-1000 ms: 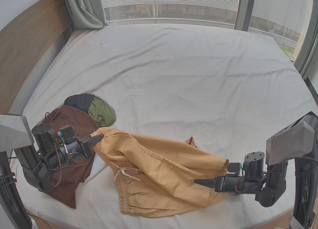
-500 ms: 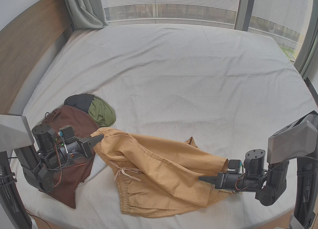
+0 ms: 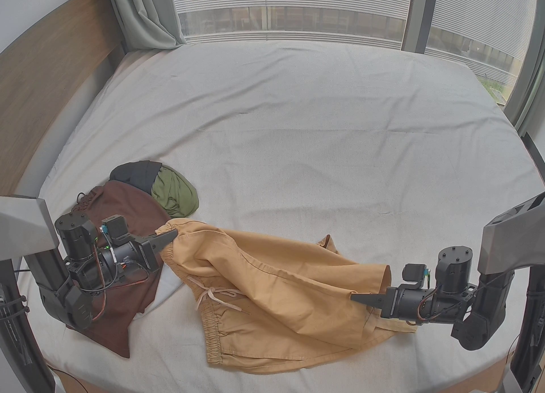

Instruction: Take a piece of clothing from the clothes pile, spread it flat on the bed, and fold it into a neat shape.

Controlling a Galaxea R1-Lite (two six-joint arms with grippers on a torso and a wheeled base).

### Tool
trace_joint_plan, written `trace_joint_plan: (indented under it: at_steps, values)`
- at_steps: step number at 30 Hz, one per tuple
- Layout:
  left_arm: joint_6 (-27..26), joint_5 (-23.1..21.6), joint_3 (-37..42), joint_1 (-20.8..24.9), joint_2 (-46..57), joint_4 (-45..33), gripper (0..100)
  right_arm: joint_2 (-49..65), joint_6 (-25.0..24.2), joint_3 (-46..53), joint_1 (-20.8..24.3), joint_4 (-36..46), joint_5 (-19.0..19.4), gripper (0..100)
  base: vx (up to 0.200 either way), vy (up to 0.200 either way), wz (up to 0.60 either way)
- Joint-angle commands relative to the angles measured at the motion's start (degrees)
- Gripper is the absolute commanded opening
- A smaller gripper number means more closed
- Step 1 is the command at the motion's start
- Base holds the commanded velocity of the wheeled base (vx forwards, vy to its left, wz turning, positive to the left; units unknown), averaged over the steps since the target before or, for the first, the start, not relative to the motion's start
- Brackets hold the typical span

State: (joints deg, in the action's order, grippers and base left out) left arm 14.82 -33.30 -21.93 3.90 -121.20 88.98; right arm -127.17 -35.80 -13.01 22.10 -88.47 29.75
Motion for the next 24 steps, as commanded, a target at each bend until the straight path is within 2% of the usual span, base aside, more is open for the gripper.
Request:
trace_joint_plan:
  at_steps: [1, 11, 12, 24]
  values:
    - [0.03, -0.01, 0.05, -0.03, -0.09, 0.05, 0, 2.89, -0.06, 0.35, 0.05, -0.04, 0.23, 0, 0.000, 0.000, 0.00]
    - [0.12, -0.01, 0.05, 0.05, -0.09, 0.05, 0, 2.72, -0.06, -0.53, 0.49, -0.13, 0.23, 0, 0.000, 0.000, 0.00]
    - [0.12, -0.01, -0.04, 0.05, -0.18, 0.05, 0, 2.72, -0.06, -0.70, 0.49, -0.13, 0.23, 100, 0.000, 0.000, 0.00]
    - [0.12, -0.01, 0.05, -0.03, 0.17, 0.05, 0, -0.97, -0.14, -4.66, 1.10, -0.21, -0.21, 100, 0.000, 0.000, 0.00]
